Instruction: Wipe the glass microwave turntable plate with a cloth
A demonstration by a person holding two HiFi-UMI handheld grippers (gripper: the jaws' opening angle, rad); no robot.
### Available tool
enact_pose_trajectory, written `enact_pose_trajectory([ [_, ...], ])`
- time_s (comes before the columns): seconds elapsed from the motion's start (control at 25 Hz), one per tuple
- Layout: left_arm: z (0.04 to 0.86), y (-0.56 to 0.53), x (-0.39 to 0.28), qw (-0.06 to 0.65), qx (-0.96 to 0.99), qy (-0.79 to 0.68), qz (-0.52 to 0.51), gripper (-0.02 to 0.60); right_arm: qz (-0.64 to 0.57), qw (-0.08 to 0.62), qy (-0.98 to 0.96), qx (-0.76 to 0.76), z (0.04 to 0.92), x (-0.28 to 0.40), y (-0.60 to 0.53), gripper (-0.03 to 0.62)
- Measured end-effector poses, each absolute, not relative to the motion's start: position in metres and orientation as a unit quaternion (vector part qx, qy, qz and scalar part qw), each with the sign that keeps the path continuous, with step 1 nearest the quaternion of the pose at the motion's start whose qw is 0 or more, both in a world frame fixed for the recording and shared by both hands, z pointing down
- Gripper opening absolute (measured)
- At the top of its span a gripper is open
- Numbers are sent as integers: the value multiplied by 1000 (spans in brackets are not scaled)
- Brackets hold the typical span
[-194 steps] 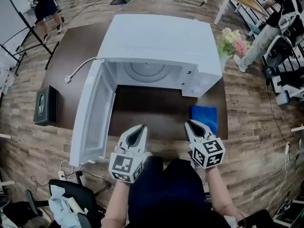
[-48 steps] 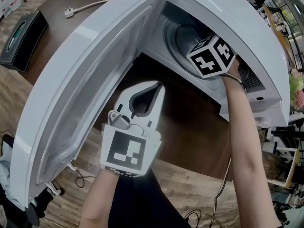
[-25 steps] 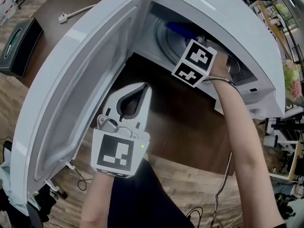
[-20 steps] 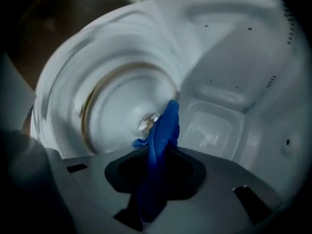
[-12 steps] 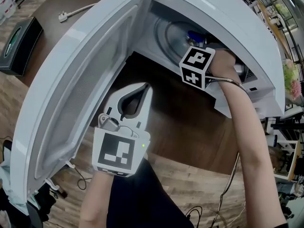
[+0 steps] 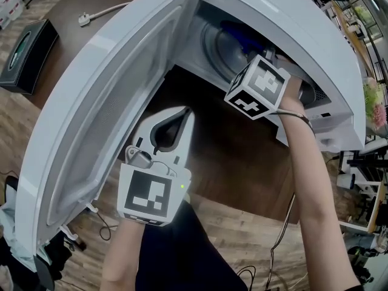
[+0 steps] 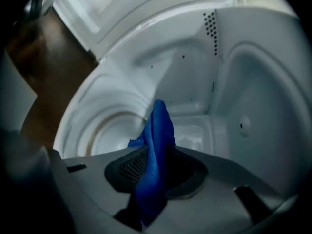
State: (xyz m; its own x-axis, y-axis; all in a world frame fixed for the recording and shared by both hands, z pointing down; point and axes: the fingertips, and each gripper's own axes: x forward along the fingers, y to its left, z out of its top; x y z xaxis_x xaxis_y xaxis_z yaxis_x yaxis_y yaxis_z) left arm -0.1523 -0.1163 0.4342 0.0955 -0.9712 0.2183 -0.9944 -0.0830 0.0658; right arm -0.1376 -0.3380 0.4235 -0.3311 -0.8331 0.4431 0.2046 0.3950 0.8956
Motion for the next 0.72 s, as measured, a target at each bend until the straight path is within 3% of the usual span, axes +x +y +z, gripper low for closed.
enact_pose_trajectory([
  [0.24,439,-111,-153,104,730,-673,61,6,-495,471,-702,200,437,-177,-292,90],
  [0.72,448,-109,-156,117,720,-680,69,6,-540,519,-646,144,458,-163,-286,87],
])
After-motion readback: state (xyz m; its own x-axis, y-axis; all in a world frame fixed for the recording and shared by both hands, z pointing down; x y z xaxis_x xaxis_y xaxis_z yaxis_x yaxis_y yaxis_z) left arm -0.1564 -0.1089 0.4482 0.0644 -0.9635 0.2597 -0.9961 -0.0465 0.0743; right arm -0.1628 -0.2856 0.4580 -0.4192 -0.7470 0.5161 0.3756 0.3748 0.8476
